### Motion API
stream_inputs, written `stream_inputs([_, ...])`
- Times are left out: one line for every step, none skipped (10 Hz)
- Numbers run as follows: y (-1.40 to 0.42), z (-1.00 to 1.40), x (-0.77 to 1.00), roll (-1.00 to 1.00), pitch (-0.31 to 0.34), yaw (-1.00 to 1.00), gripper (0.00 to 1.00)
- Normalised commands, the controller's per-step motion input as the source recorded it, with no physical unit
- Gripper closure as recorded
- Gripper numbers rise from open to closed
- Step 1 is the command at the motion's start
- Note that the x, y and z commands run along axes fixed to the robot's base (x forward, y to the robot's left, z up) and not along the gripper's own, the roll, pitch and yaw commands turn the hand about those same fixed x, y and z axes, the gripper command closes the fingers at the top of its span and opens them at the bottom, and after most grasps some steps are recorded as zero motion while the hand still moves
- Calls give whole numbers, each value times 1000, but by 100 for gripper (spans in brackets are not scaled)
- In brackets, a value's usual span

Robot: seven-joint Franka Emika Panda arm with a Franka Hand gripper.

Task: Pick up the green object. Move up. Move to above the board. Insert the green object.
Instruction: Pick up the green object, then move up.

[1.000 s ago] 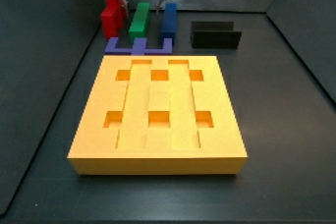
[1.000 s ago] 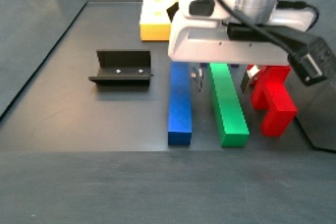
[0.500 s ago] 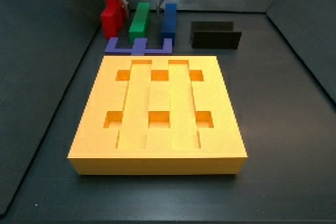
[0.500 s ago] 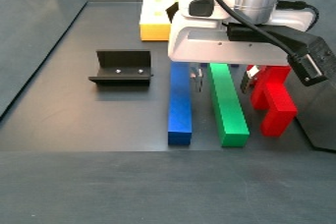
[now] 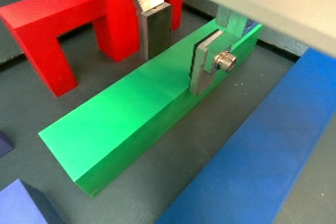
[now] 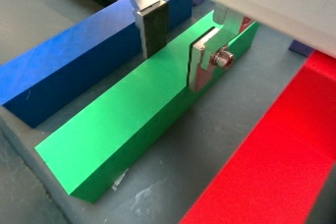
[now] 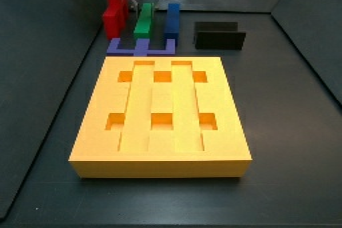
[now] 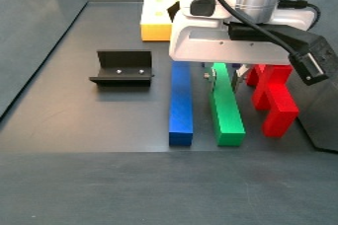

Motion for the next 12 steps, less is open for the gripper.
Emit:
stream_inputs([0, 0, 0, 0, 0, 0, 100])
stream_inputs([0, 0, 0, 0, 0, 0, 100])
stream_inputs([0, 0, 0, 0, 0, 0, 100])
stream_inputs([0, 0, 0, 0, 0, 0, 100])
stream_inputs([0, 0, 0, 0, 0, 0, 100])
stream_inputs([0, 0, 0, 0, 0, 0, 100])
stream_inputs([0, 0, 0, 0, 0, 0, 100])
stream_inputs([0, 0, 0, 0, 0, 0, 100])
stream_inputs([0, 0, 0, 0, 0, 0, 100])
stream_inputs([0, 0, 0, 0, 0, 0, 100])
stream_inputs([0, 0, 0, 0, 0, 0, 100])
stream_inputs([0, 833, 0, 0, 0, 0, 100])
